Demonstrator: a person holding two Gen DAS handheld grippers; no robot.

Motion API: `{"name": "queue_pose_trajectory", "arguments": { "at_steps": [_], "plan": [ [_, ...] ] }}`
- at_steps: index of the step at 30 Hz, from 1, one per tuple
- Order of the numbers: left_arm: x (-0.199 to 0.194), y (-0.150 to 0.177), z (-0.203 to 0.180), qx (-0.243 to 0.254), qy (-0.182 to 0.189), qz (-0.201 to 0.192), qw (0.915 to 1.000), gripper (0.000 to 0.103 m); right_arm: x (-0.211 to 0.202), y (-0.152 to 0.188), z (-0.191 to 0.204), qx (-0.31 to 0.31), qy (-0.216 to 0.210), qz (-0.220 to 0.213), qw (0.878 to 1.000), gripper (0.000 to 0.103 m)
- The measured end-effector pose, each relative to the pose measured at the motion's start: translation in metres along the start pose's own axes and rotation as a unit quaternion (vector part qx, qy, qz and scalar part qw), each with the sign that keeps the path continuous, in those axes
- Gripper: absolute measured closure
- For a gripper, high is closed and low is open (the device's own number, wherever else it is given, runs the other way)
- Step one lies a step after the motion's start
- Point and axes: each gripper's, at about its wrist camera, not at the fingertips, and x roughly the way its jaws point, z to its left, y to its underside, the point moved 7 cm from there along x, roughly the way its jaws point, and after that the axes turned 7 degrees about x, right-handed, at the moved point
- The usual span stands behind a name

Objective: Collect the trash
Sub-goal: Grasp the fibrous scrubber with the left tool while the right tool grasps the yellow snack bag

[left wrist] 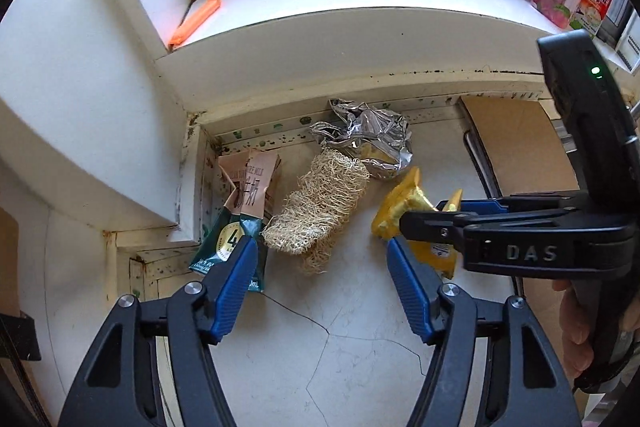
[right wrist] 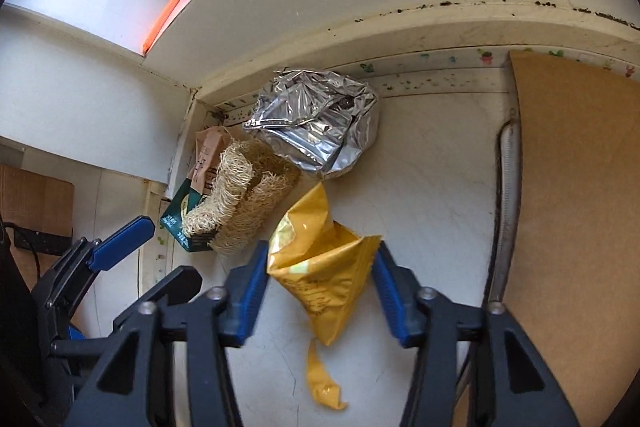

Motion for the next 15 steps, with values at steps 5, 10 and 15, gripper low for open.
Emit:
{"name": "queue_pose_trajectory", "arguments": {
  "at_steps": [5,10,15],
  "plan": [
    [0.018,-0.007,-0.006,0.013,0.001,0.014,0.9998,0.047,-0.017,-0.004,-0.011,0.006,0.006,-0.025,1.000,0.059],
    [0.033,-0.014,-0.010,0.025,-0.004,0.025,0.9993,0.048,-0.030,-0.007,-0.022,0.011,0.002,-0.037,0.999,0.060],
    [0.050,-0.019,-0.008,0.028,-0.019,0.044,0.9985,0.048,-0.034,-0.007,-0.023,0.007,0.003,-0.042,0.999,0.060]
  ]
}}
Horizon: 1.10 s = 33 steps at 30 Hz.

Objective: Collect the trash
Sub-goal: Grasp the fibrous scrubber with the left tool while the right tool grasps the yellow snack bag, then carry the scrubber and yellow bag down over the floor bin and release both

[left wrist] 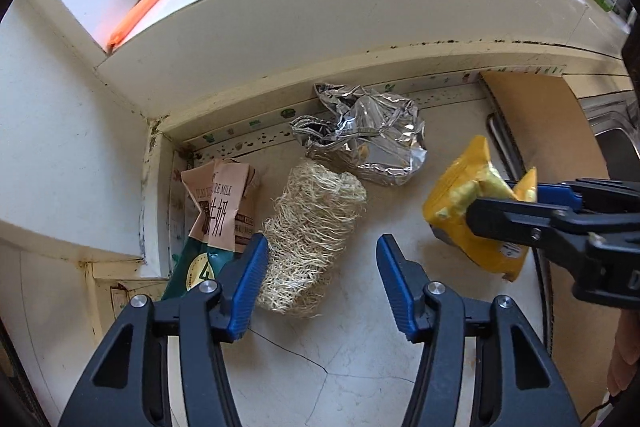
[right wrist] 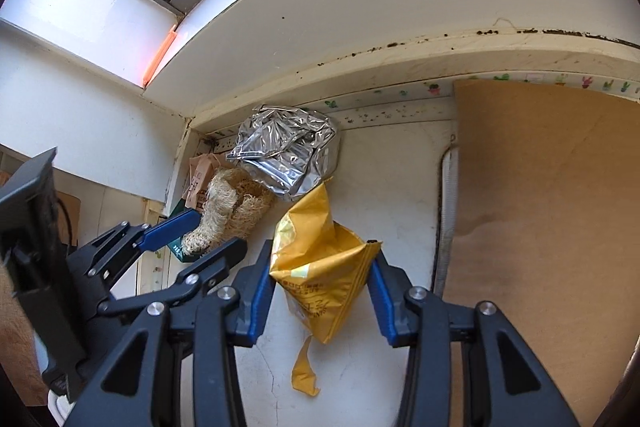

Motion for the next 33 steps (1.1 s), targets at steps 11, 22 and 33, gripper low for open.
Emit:
{"name": "queue_pose_trajectory", "arguments": {
  "at_steps": [11,22,33],
  "plan": [
    [0.011,-0.007,0.003,-0.006,-0.046,0.000,0.9989,0.068,-0.006,0.011,0.008,-0.014,0.001,-0.009,1.000,0.062],
    [-0.058,0.027,-0.011,-0.057,0.002,-0.049,0.9972,0.074,-0.041,0.044,0.023,-0.022,-0.012,-0.031,0.999,0.064],
    [-0.181,0.123,-0.057,-0.057,0.053,-0.121,0.9897,0.074,-0.103,0.132,0.048,-0.030,-0.024,-0.062,0.997,0.075]
  ]
}}
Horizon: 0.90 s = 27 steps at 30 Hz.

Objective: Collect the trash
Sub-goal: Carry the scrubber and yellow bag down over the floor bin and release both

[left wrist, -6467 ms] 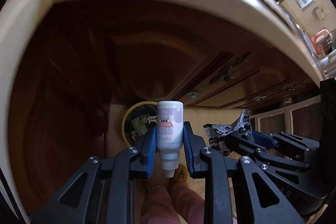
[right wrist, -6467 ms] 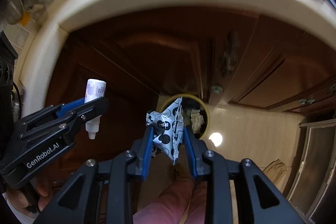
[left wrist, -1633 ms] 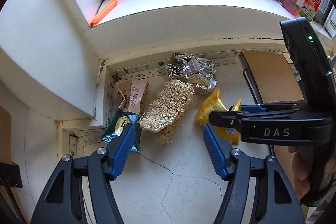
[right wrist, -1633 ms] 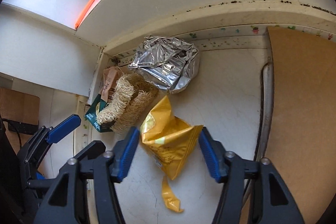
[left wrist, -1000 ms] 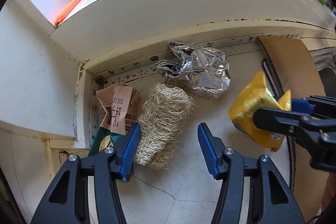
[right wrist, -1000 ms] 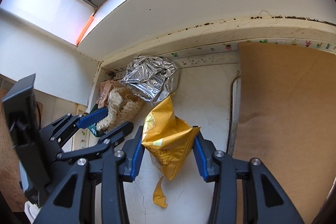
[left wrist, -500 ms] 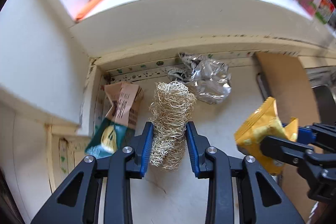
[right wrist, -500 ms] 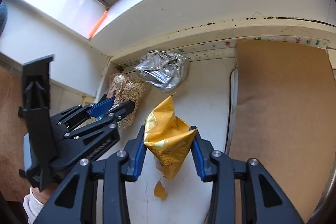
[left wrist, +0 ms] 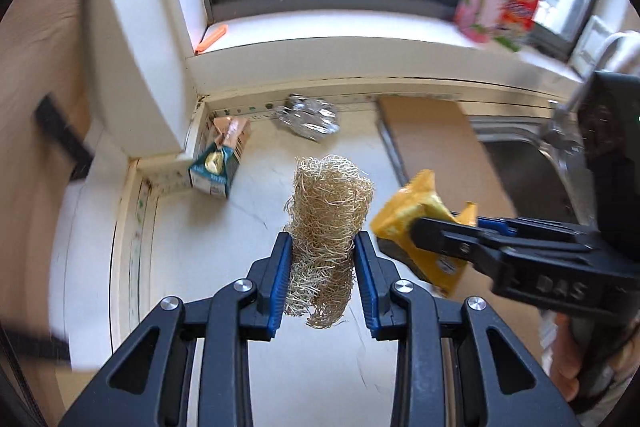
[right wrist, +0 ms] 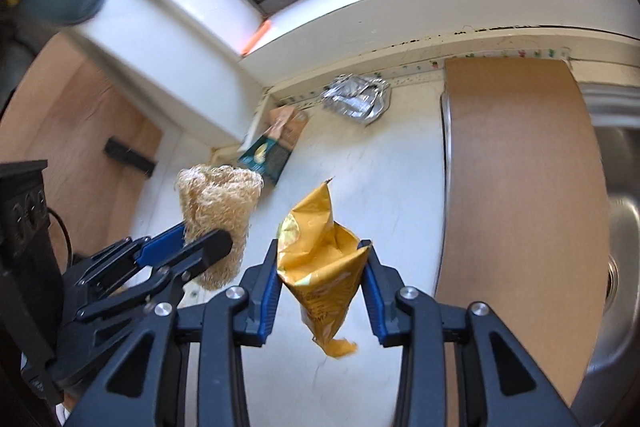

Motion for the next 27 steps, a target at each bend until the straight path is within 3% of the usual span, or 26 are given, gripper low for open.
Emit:
{"name": "queue_pose_trajectory", "arguments": {
  "at_steps": [8,15,21,27],
  "plan": [
    [-0.100,0.076,-0.036,0.015,0.023,-0.040,0.9988,0.074,-0.053,0.083,0.030,-0.012,-0.004,-0.031,0.999,0.077],
    [-0.159,0.152,-0.058,0.020,0.042,-0.058,0.9972,0.074,-0.099,0.170,0.058,-0.022,-0.001,-0.069,0.997,0.079],
    [-0.197,0.219,-0.076,0.024,0.050,-0.064,0.9964,0.074,-0.123,0.249,0.063,-0.021,0.018,-0.080,0.996,0.079],
    [-0.204,0.287,-0.090,0.015,0.061,-0.036,0.9974,0.074,-0.127,0.316,0.055,-0.021,0.047,-0.061,0.997,0.080]
  ]
}}
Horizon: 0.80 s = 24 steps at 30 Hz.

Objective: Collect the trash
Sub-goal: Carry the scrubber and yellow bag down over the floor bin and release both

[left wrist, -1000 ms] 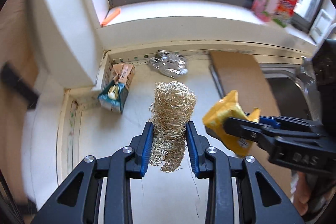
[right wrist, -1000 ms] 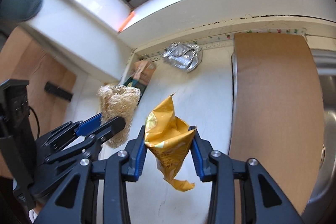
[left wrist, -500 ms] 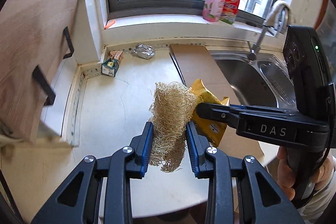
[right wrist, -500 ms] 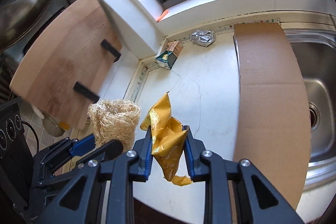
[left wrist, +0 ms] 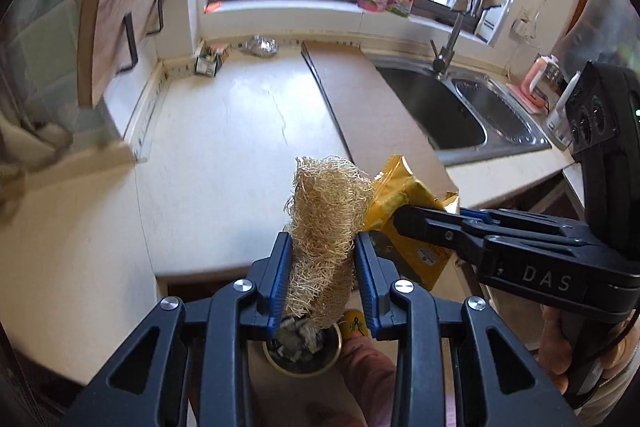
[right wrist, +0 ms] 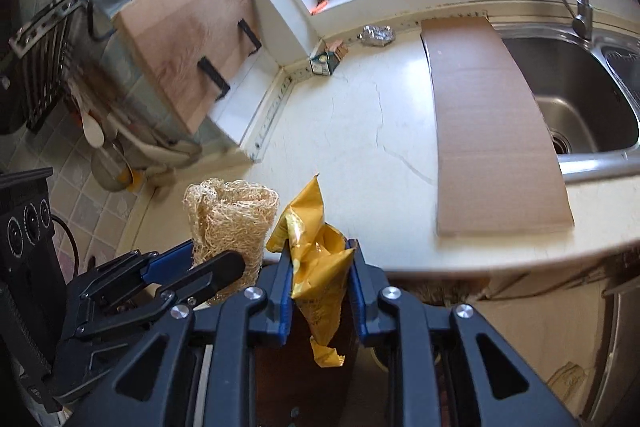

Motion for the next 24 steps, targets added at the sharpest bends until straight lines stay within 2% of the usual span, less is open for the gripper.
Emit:
{"name": "queue_pose_trajectory", "arguments": {
  "at_steps": [5,10,14,19,24],
  "plan": [
    [0.020,0.052,-0.002,-0.034,0.022,0.043,0.9983,0.074,0.009,0.042,-0.017,0.008,0.023,0.041,0.999,0.080],
    [0.053,0.096,-0.001,-0.069,0.037,0.084,0.9934,0.074,0.039,0.078,-0.039,0.018,0.045,0.090,0.995,0.080],
    [0.093,0.135,0.004,-0.097,0.042,0.113,0.9880,0.073,0.076,0.105,-0.061,0.018,0.058,0.126,0.990,0.080],
    [0.160,0.194,0.013,-0.147,0.046,0.155,0.9759,0.073,0.141,0.140,-0.099,0.025,0.076,0.165,0.983,0.080],
    [0.222,0.242,0.020,-0.180,0.049,0.174,0.9668,0.073,0.206,0.173,-0.137,0.025,0.086,0.196,0.977,0.078]
  ]
}}
